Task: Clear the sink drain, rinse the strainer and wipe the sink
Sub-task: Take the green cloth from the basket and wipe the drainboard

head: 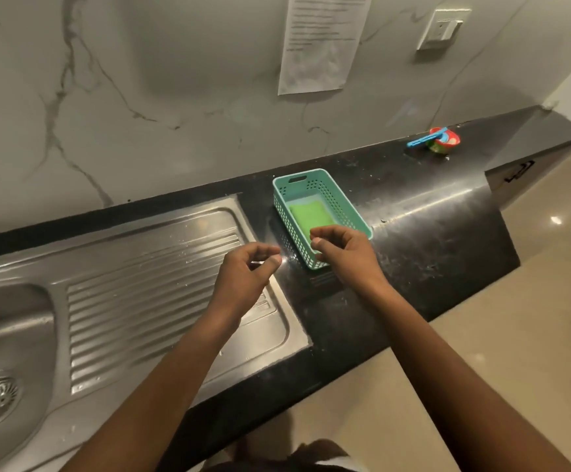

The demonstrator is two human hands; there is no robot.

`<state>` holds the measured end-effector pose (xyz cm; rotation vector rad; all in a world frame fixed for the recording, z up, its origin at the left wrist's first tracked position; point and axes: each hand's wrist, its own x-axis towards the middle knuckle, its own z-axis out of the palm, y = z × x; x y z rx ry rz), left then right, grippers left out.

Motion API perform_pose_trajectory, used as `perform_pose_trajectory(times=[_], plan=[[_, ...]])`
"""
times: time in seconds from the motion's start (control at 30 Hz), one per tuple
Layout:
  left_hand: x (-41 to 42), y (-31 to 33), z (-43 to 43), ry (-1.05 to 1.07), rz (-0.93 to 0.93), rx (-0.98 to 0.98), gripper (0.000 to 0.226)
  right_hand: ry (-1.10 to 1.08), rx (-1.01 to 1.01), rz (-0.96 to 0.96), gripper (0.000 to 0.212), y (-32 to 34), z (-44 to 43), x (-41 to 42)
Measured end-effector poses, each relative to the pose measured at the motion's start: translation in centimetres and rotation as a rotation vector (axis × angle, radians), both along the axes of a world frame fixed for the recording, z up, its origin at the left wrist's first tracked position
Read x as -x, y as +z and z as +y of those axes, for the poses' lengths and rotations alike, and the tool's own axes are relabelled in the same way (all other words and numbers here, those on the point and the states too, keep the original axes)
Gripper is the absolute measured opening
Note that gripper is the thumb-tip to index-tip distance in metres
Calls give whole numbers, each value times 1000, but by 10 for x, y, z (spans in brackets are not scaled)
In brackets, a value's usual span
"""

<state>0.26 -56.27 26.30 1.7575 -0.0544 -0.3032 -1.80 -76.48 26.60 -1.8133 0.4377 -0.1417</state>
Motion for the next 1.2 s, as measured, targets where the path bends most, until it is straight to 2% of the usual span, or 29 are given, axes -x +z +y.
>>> perform_pose_trajectory(times=[0.1, 0.2, 0.33, 0.47, 0.6, 0.67, 0.77, 0.8, 0.87, 1.0, 1.1, 1.2], plan=[[-2, -4, -4, 43, 13, -9, 16, 51, 82, 39, 20, -17, -25, -40], [0, -8, -10, 116, 32, -6, 16, 125, 296, 135, 33, -33, -50, -80], [6, -13, -19, 248, 54, 13, 14, 327, 633, 278, 48, -55, -70, -127], [15, -23, -23, 347, 79, 18, 12, 470, 793, 399, 63, -78, -69, -162], [22, -34, -18, 418, 91, -8, 14, 525, 990, 440, 57, -100, -70, -174], [24, -39, -14, 446, 95, -5, 12, 521, 1023, 404, 49, -106, -74, -173], [25, -44, -7, 477, 94, -7, 12, 485, 968, 326, 17, -104, -82, -178], [25, -45, -4, 484, 93, -8, 12, 452, 922, 319, 13, -99, -85, -178], [25, -47, 3, 498, 92, -2, 13, 355, 825, 288, 14, -84, -91, -177], [23, -51, 17, 524, 85, 14, 13, 124, 602, 90, 17, -42, -89, -166], [22, -56, 29, 527, 87, 33, 13, 75, 336, -71, 14, -12, -62, -165], [23, -60, 41, 521, 92, 49, 14, 136, -39, -15, 6, 3, -22, -181]])
